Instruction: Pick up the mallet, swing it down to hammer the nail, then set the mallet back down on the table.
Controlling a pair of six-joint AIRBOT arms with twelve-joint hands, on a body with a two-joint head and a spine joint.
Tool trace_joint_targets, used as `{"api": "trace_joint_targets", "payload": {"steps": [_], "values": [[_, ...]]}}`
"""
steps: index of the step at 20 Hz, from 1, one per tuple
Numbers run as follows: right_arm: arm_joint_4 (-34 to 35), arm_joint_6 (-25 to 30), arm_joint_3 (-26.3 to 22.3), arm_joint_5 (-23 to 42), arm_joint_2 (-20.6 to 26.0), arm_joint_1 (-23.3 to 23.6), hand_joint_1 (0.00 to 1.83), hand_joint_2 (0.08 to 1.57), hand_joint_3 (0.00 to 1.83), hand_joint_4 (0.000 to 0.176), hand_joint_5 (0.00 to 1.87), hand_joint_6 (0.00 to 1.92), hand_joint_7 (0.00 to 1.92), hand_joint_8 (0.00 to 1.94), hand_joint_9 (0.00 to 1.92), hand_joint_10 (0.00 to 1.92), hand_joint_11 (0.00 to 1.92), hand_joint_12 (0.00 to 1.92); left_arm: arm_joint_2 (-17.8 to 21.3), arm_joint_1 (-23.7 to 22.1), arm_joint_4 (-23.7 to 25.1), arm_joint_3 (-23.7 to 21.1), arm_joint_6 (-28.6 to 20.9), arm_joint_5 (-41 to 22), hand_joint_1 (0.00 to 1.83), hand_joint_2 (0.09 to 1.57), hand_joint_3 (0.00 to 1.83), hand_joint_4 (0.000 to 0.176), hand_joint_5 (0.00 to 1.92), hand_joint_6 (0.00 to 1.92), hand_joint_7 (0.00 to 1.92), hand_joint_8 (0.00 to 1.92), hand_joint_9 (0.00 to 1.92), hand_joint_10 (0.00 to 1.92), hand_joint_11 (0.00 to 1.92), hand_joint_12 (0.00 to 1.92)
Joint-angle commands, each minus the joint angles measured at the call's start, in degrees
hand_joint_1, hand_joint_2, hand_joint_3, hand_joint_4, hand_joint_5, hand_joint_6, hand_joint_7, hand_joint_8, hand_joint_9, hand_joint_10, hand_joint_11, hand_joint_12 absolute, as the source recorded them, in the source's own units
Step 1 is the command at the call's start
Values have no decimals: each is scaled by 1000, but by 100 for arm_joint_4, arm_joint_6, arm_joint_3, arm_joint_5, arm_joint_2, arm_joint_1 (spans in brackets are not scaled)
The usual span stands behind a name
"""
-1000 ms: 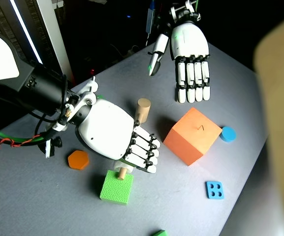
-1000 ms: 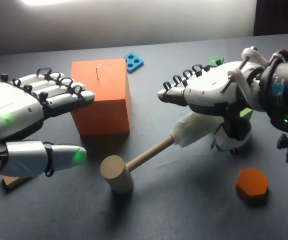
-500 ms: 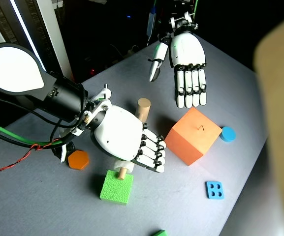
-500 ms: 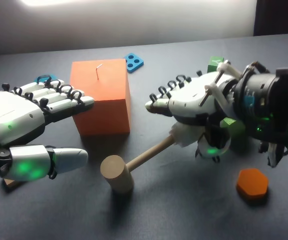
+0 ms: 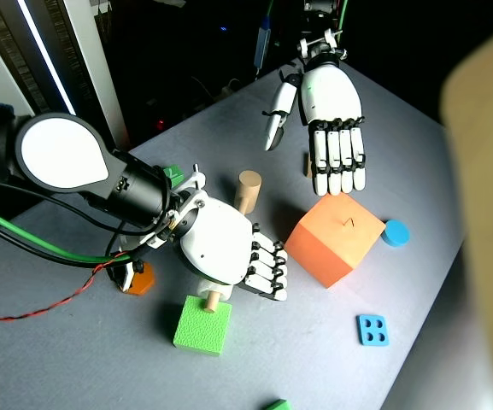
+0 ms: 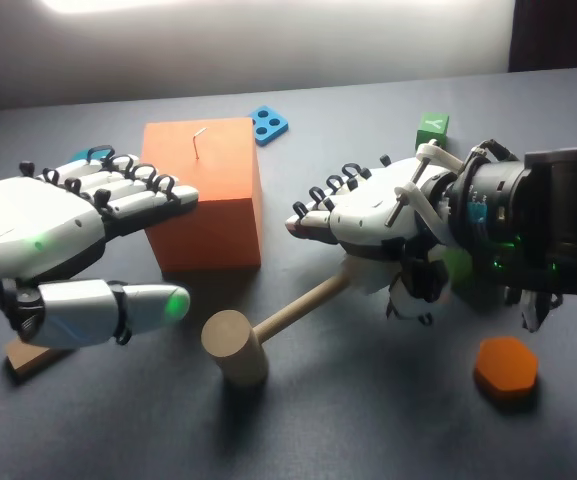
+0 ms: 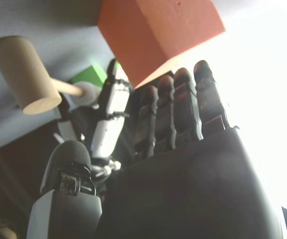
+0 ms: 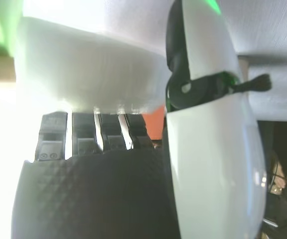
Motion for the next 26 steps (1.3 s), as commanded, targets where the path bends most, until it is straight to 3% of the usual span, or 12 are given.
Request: {"api": "trace_joint_targets", "payload": {"steps": [1,7,8,9,11,16,22,23,24,25,26], "values": [[-166,-8,56,324,-1,11,1271,961,5,0,48,17,0,0,0,0,0,0,-10,-59,-45,45,1,-677,0,1272,0,0,155,6,144,7,113,8,52,98],[-164,-111,166,569,-90,-75,1305,992,14,0,67,13,0,0,0,0,7,3,-200,-107,-96,236,2,-726,0,1273,0,0,197,16,175,12,124,6,55,98],[-164,-109,178,579,-102,-76,1304,985,2,0,150,3,52,25,37,3,1,170,-221,-114,-102,259,2,-734,0,1266,0,0,182,8,164,6,116,2,50,96],[-164,-91,198,581,-117,-75,1304,985,2,0,150,3,52,25,37,3,1,170,-236,-121,-114,274,2,-734,0,1266,0,0,182,8,164,6,116,2,50,96],[-164,-55,232,579,-135,-74,1303,989,0,0,276,17,224,14,190,24,0,636,-257,-122,-163,286,27,-743,0,1275,0,0,196,11,176,9,128,7,50,96],[-164,-34,316,585,-158,-145,1317,1036,2,0,509,23,526,19,472,55,0,1222,-277,-120,-262,313,42,-770,0,1275,0,0,190,2,170,0,117,1,29,87],[-163,-31,339,581,-160,-122,1348,1031,1,0,745,61,800,71,773,169,198,1321,-345,-98,-357,335,25,-773,0,1284,3,0,210,6,204,8,164,12,68,104],[-163,-33,340,581,-160,-117,1351,1033,0,0,772,48,851,59,804,284,274,1365,-360,-92,-362,336,18,-773,0,1282,1,0,207,4,205,8,164,11,67,104],[-163,-36,341,581,-160,-116,1344,1026,1,0,834,93,909,119,739,681,330,1486,-377,-85,-371,339,11,-773,0,1279,0,0,206,3,211,10,175,15,71,106],[-163,-38,341,581,-160,-117,1169,1157,0,0,816,1000,602,1056,476,1456,317,1822,-391,-82,-371,346,0,-773,0,1283,2,0,210,4,222,13,185,18,77,108],[-163,-39,340,581,-160,-118,1122,1204,2,0,772,1266,489,1553,438,1794,370,1901,-410,-73,-372,355,-30,-773,0,1282,1,0,209,3,215,9,178,13,70,105]]}}
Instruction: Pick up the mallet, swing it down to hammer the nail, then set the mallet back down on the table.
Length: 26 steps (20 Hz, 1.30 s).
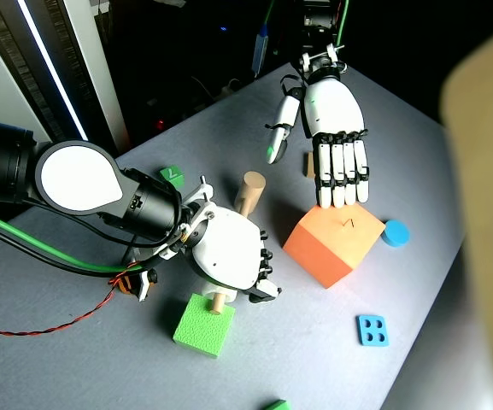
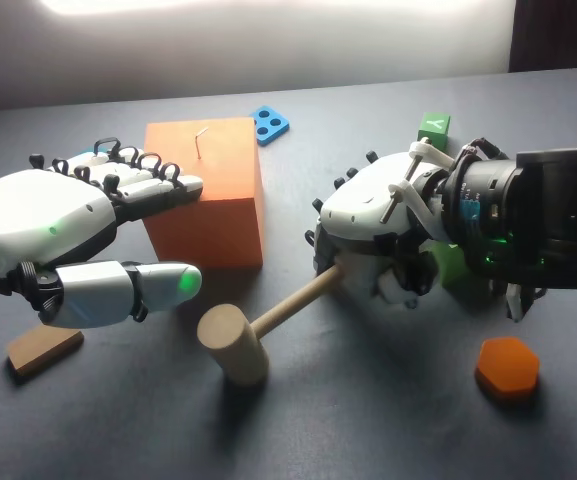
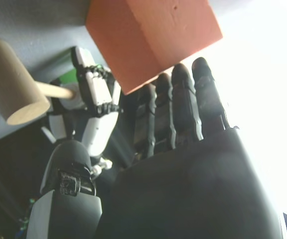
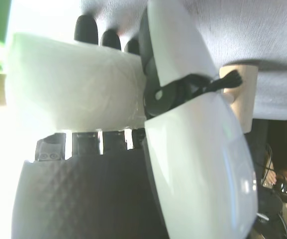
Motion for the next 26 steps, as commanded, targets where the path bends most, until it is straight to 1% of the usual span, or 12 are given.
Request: {"api": "trace_joint_targets", "payload": {"steps": [1,2,4,5,6,8,11,14,15,16,17,26], "values": [[-74,-18,-3,104,13,21,1111,1206,0,0,779,1308,461,1747,451,1896,450,1917,-28,-11,-38,18,-59,-633,0,1285,2,0,208,3,211,7,176,11,70,105],[-74,-18,-3,104,14,22,1097,1117,0,0,513,1521,468,1840,501,1916,550,1920,-33,-2,-50,19,-68,-633,0,1282,1,0,224,9,218,8,180,11,76,107],[-74,-19,-5,104,15,21,1065,1254,13,0,686,1433,609,1936,706,1921,750,1921,-33,9,-62,11,-72,-634,0,1281,0,0,209,1,209,3,171,6,65,101],[-74,-21,-5,104,16,18,963,1234,2,0,568,1659,710,1940,803,1921,851,1921,-33,14,-62,3,-76,-634,0,1280,0,0,212,2,211,4,174,6,69,103],[-74,-21,-5,104,17,18,853,1261,7,0,649,1869,842,1941,899,1921,941,1921,-33,21,-62,-5,-77,-634,0,1285,2,0,230,9,222,7,185,10,78,106],[-74,-22,-10,102,19,14,655,1380,30,0,734,1919,903,1941,955,1921,1018,1921,-32,51,-62,-27,-77,-634,0,1284,1,0,232,7,224,6,189,9,79,106],[-73,-69,-91,85,46,-12,316,1535,24,0,1006,1921,1222,1941,1290,1921,1302,1921,-32,79,-62,-45,-81,-633,0,1285,1,0,231,5,238,10,205,13,96,112],[-73,-156,-273,74,116,-31,328,1535,1,0,1319,1921,1554,1941,1652,1921,1673,1921,-32,95,-62,-46,-84,-633,0,1287,1,0,249,8,258,13,225,16,109,115],[-73,-164,-340,43,147,-32,375,1547,5,30,1387,1921,1639,1941,1745,1921,1785,1921,-32,103,-62,-47,-94,-633,0,1290,3,0,261,10,273,16,242,19,120,119],[-74,-172,-382,19,170,-32,401,1561,0,136,1414,1921,1669,1941,1774,1921,1828,1921,-32,106,-62,-49,-97,-633,0,1289,2,0,260,9,275,14,245,18,120,119],[-74,-188,-448,-6,212,-28,416,1569,35,168,1433,1921,1687,1941,1792,1921,1858,1921,-32,109,-62,-53,-99,-633,0,1285,0,0,245,2,261,7,236,13,116,117],[-74,-374,-1533,-212,1187,288,415,1571,124,176,1301,1921,1653,1941,1771,1921,1856,1921,-32,118,-62,-60,-98,-545,0,1278,0,0,251,3,267,4,227,3,99,104]]}}
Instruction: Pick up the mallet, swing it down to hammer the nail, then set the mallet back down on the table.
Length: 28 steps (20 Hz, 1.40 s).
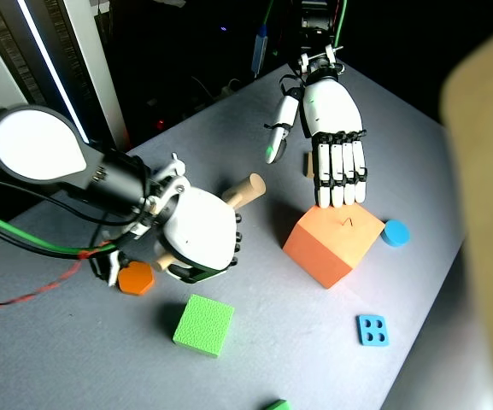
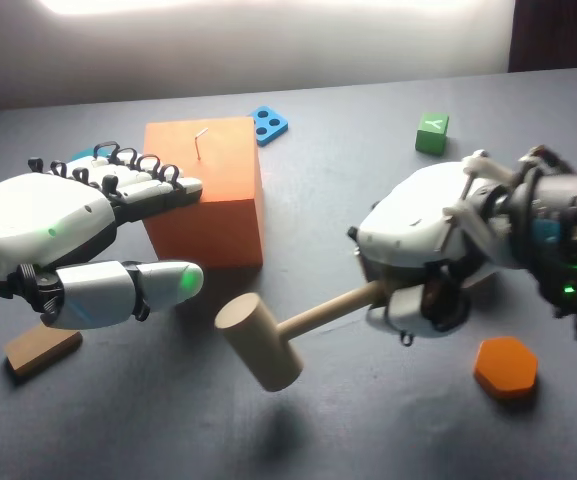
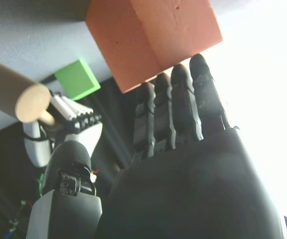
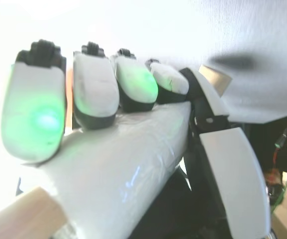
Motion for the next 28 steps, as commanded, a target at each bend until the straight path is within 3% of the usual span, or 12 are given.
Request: {"api": "trace_joint_targets", "payload": {"steps": [1,6,9,10,12,13,14,16,17,23,28], "values": [[-127,40,-79,237,111,128,403,1571,120,176,1296,1921,1643,1941,1761,1921,1844,1921,-10,7,38,-8,-25,-373,0,1277,0,0,260,7,276,8,237,7,108,107],[-123,705,-273,600,816,640,449,1571,100,176,1337,1921,1616,1941,1744,1921,1831,1921,-11,3,38,-5,-13,-338,0,1275,0,0,259,3,281,5,243,5,109,105],[-144,880,-217,834,955,913,462,1571,101,176,1337,1921,1624,1941,1753,1921,1846,1921,-11,-2,38,-3,8,-326,0,1273,0,0,246,0,267,0,227,0,95,98],[-434,1055,-203,865,955,960,466,1571,98,176,1346,1921,1624,1941,1752,1921,1840,1921,-11,-1,39,-3,13,-326,0,1273,0,0,249,2,269,2,233,3,100,100],[-2274,2315,-202,892,948,999,462,1571,87,176,1338,1921,1622,1941,1751,1921,1838,1921,-11,-1,39,-1,25,-326,0,1277,0,0,252,3,273,3,238,5,107,102],[-3603,3394,-203,703,929,997,461,1571,85,176,1336,1921,1621,1941,1750,1921,1839,1921,-12,-1,39,1,33,-326,0,1277,0,0,251,2,273,3,237,5,107,102],[-4129,3788,-203,546,907,986,461,1571,78,176,1317,1921,1604,1941,1734,1921,1829,1921,-12,0,39,2,35,-326,0,1275,0,0,247,0,278,5,242,6,109,103],[-5810,4959,-205,-493,761,860,469,1571,70,176,1301,1921,1595,1941,1729,1921,1823,1921,-12,9,39,7,39,-325,0,1273,0,0,241,2,270,2,239,4,106,101],[-6162,5180,-203,-977,676,778,471,1571,70,176,1302,1921,1595,1941,1729,1921,1824,1921,-13,9,39,9,44,-325,0,1270,0,0,231,0,264,0,235,2,105,100],[-6733,5541,145,-2376,-56,512,526,1571,55,176,1308,1921,1610,1941,1743,1921,1826,1921,-35,10,39,31,57,-307,0,1273,0,0,256,9,279,7,243,5,104,100],[-6908,6005,772,-2427,-615,509,547,1571,46,176,1351,1921,1624,1941,1755,1921,1840,1921,-57,9,39,46,59,-303,0,1268,0,0,241,3,264,0,233,0,94,95]]}}
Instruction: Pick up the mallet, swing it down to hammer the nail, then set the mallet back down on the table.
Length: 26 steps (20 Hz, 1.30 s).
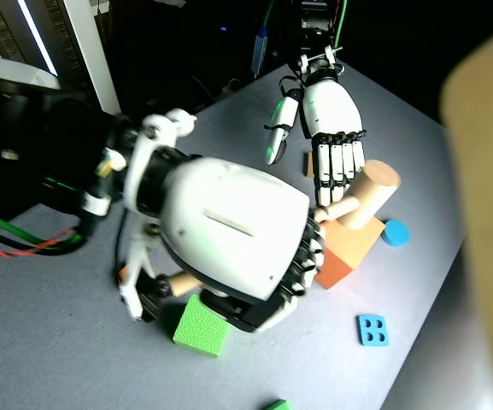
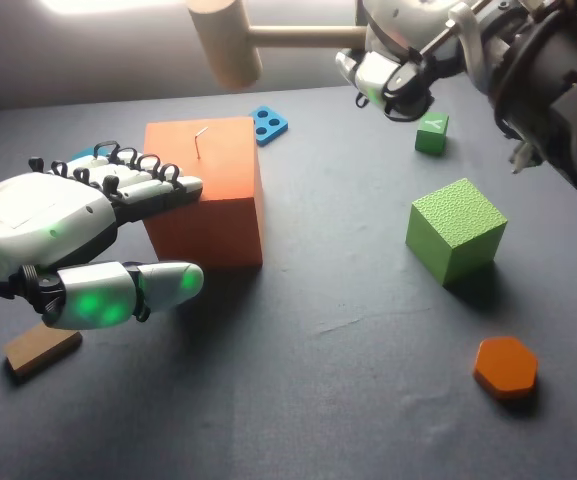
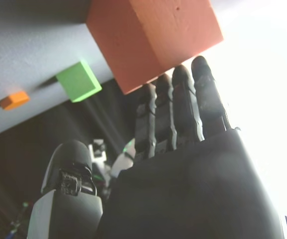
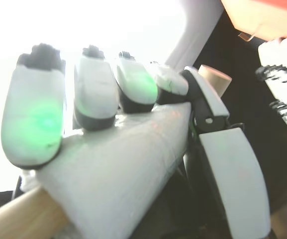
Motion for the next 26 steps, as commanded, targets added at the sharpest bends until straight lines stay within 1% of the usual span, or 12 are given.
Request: {"api": "trace_joint_targets", "payload": {"steps": [1,4,7,8,12,16,18,21,24,26], "values": [[-552,73,15,-410,-33,28,525,1571,71,176,1370,1921,1640,1941,1766,1921,1852,1921,-33,3,28,3,-8,-310,0,1272,0,0,259,10,279,6,243,4,103,98],[-688,105,123,-431,-258,12,539,1571,44,176,1339,1921,1607,1941,1747,1921,1831,1921,-34,3,28,4,-7,-310,0,1271,0,0,254,5,272,2,233,0,100,96],[-757,130,206,-430,-429,19,544,1571,43,176,1349,1921,1616,1941,1746,1921,1836,1921,-36,1,28,9,-7,-310,0,1278,2,0,266,8,279,4,244,5,111,100],[-757,129,247,-430,-496,28,574,1570,27,176,1351,1921,1609,1941,1740,1921,1833,1921,-37,1,28,10,-7,-310,0,1273,0,0,265,7,286,7,248,6,110,98],[-759,132,306,-402,-589,40,577,1571,25,176,1359,1921,1624,1941,1753,1921,1834,1921,-37,0,28,9,-7,-310,0,1274,0,0,263,4,270,0,232,1,106,95],[-759,139,343,-383,-602,8,559,1571,44,176,1363,1921,1622,1941,1751,1921,1836,1921,-40,-3,28,9,-7,-310,0,1279,2,0,280,8,292,7,251,7,114,94],[-758,151,387,-384,-603,-79,579,1571,38,176,1354,1921,1616,1941,1748,1921,1836,1921,-40,-3,28,9,-7,-309,0,1276,1,0,271,3,289,5,251,5,107,90],[-757,170,437,-305,-608,-359,602,1570,17,176,1360,1921,1614,1941,1742,1921,1826,1921,-42,-4,28,8,-7,-309,0,1274,0,0,269,1,277,0,234,0,106,87],[-755,219,523,-304,-636,-679,589,1569,20,176,1361,1921,1624,1941,1751,1921,1832,1921,-42,-4,28,5,-7,-309,0,1268,0,0,230,0,257,0,230,0,104,84],[-755,225,509,-309,-619,-769,578,1571,21,176,1362,1921,1622,1941,1747,1921,1830,1921,-41,-4,28,5,-7,-310,0,1273,0,0,248,8,270,6,240,4,113,88]]}}
